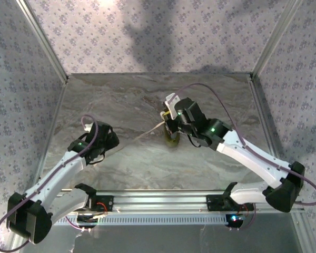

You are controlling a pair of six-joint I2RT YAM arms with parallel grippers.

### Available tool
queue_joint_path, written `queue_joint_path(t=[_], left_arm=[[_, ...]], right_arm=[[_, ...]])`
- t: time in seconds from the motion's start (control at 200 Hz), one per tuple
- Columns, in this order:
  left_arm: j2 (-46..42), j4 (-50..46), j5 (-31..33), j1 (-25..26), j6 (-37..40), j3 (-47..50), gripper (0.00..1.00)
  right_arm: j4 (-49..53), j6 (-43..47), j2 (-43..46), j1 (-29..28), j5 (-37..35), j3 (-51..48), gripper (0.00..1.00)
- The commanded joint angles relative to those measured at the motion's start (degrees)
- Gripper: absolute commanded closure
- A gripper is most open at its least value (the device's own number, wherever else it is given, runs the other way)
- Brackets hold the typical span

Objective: Tie the shoes

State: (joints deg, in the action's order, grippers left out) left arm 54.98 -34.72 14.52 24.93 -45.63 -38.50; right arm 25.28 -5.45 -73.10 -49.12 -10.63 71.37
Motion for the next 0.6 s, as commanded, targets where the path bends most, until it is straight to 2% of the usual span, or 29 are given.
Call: queue_joint_path(t=[0.0,0.1,0.3,0.43,0.594], left_arm=[[-1.6,-1.0,-1.7,-1.1,-0.2,0.4,0.25],[-2.5,1.2,-3.6,-1.2,0.9,1.3,0.26],[-2.4,-3.9,-0.3,-4.9,-2.8,1.7,0.26],[-3.4,-6.0,-2.3,-8.4,-1.8,2.2,0.25],[-0.4,-12.9,1.1,-8.9,-1.2,0.0,0.26]], right_arm=[[-0.8,1.5,-2.7,-0.8,2.6,3.2,1.00],[-1.0,1.3,-5.9,-1.1,4.5,3.9,1.00],[0.7,2.4,-15.0,-2.5,9.2,8.0,1.00],[0.3,2.5,-18.8,-3.8,8.9,9.2,1.00],[-0.7,1.2,-21.0,-3.9,6.1,9.4,1.00]])
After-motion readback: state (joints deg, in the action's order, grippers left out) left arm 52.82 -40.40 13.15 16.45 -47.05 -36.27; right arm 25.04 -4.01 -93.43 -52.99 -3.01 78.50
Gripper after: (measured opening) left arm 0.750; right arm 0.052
